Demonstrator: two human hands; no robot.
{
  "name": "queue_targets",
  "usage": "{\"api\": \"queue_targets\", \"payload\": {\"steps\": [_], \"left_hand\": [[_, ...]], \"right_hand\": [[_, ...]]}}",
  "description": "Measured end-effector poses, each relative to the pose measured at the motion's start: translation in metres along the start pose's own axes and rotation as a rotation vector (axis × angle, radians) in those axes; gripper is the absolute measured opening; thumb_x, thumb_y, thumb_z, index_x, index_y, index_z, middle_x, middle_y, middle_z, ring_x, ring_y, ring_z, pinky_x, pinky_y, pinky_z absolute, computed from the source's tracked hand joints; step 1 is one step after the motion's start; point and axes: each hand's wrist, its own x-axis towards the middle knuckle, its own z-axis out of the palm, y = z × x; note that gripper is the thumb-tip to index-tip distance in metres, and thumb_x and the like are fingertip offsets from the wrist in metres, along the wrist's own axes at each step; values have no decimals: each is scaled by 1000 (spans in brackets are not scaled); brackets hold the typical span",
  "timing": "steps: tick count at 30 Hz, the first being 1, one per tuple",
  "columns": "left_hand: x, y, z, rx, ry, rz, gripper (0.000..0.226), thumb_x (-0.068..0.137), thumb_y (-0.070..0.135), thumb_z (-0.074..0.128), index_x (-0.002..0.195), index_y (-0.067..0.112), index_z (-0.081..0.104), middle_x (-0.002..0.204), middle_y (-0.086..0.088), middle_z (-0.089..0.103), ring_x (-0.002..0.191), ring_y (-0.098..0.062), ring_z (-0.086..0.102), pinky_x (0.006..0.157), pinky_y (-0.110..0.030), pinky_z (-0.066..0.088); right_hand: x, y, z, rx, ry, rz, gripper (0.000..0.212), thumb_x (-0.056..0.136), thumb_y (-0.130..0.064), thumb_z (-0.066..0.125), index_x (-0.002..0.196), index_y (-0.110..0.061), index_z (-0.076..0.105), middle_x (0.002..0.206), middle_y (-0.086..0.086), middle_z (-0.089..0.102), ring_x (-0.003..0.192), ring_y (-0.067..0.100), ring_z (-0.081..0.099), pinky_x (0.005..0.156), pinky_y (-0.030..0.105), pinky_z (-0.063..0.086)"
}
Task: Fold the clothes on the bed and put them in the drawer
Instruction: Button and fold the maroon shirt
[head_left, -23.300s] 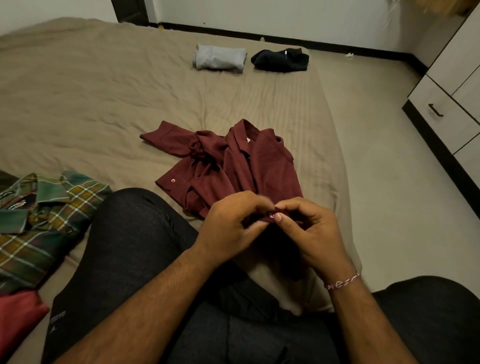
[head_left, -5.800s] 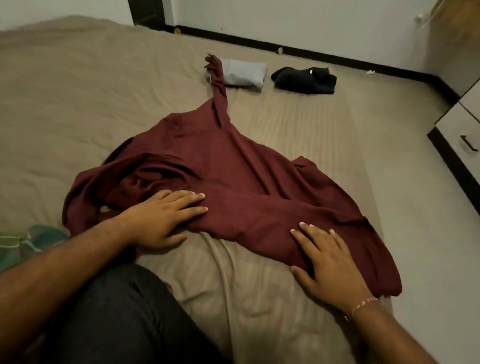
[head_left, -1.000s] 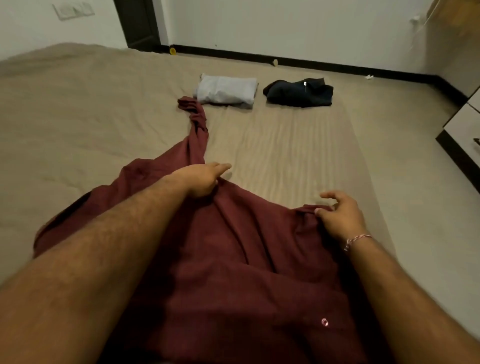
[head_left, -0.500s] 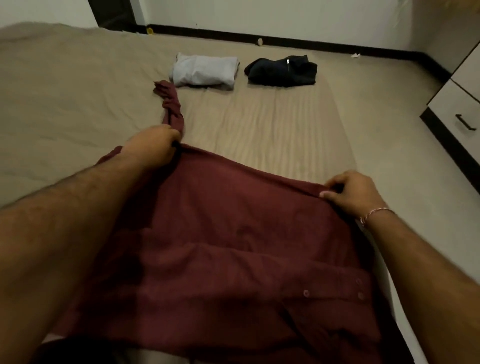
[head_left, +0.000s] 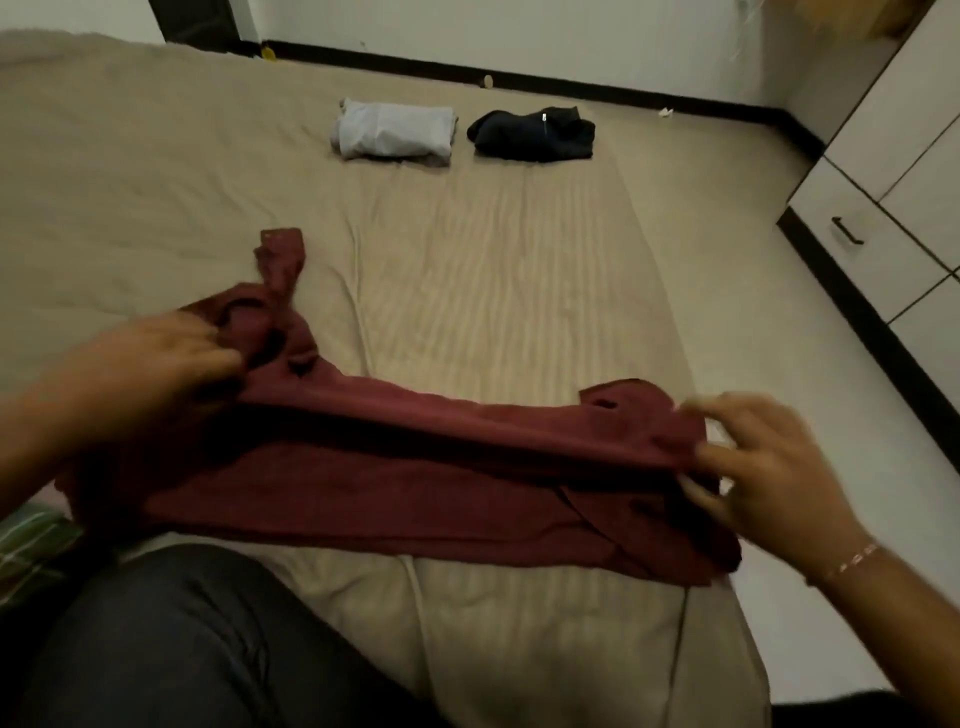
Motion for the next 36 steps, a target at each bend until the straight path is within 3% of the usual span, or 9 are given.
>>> {"api": "queue_targets", "payload": {"steps": [5,10,13,17,20,22,26,29,36], "left_hand": [[-50,30,22,-192,-236,-48,51,89,85,35,85,42,61,74,17,60,65,-3,62,52,-30,51],[-1,85,-14,-319,84,-105,49,99,66,33,85,33,66,79,16,53,73,-6,55,53,-30,48],[56,140,-28,-443,103,-43,44,95,56,39,103,26,70,99,9,61,90,-14,60,74,-36,55],[115,216,-8,-490,-113,-8,69,93,63,44,154,31,41,158,-5,40,145,-23,38,119,-45,35],[126,250,17,-452,-358,-84,90,92,72,47,164,39,3,173,-1,-3,159,-19,-3,127,-57,3],[125,258,31,-458,-415,-133,96,91,77,44,162,42,-11,172,3,-18,158,-15,-18,124,-64,-7],[125,263,42,-450,-376,-174,96,89,84,34,159,44,-19,170,5,-25,155,-14,-26,121,-69,-10],[130,269,45,-421,-390,-174,95,88,87,27,160,43,-18,170,2,-26,154,-15,-29,120,-69,-13],[123,231,-3,-629,-261,-286,91,93,77,43,164,37,1,174,2,-8,159,-13,-9,127,-58,-2]], "right_hand": [[-32,-25,4,27,-399,-89,26,85,-58,64,81,-33,71,126,-11,69,116,14,65,107,40,43],[7,-23,-5,282,-157,171,28,101,-46,48,96,-26,67,103,-9,67,95,14,61,86,40,51],[37,-8,18,402,-238,225,24,97,-32,55,117,-26,67,118,-6,67,111,19,60,99,39,48],[64,6,45,375,-665,224,76,84,-52,76,150,-28,48,150,-7,51,135,18,47,114,36,40],[78,15,46,250,-761,256,39,84,-51,77,115,-31,67,113,-7,69,109,19,64,92,37,53],[79,23,43,511,-785,396,20,90,-43,76,92,-22,73,91,-6,77,88,19,73,79,33,58],[65,44,36,1058,-732,675,29,93,-36,75,96,-7,73,92,11,78,76,23,71,73,38,58],[53,54,42,805,-777,782,33,85,-34,84,96,-11,63,83,9,69,62,23,62,55,32,54],[35,31,23,247,-270,759,37,87,-38,71,120,-28,58,111,-6,67,99,22,67,79,39,55]]}}
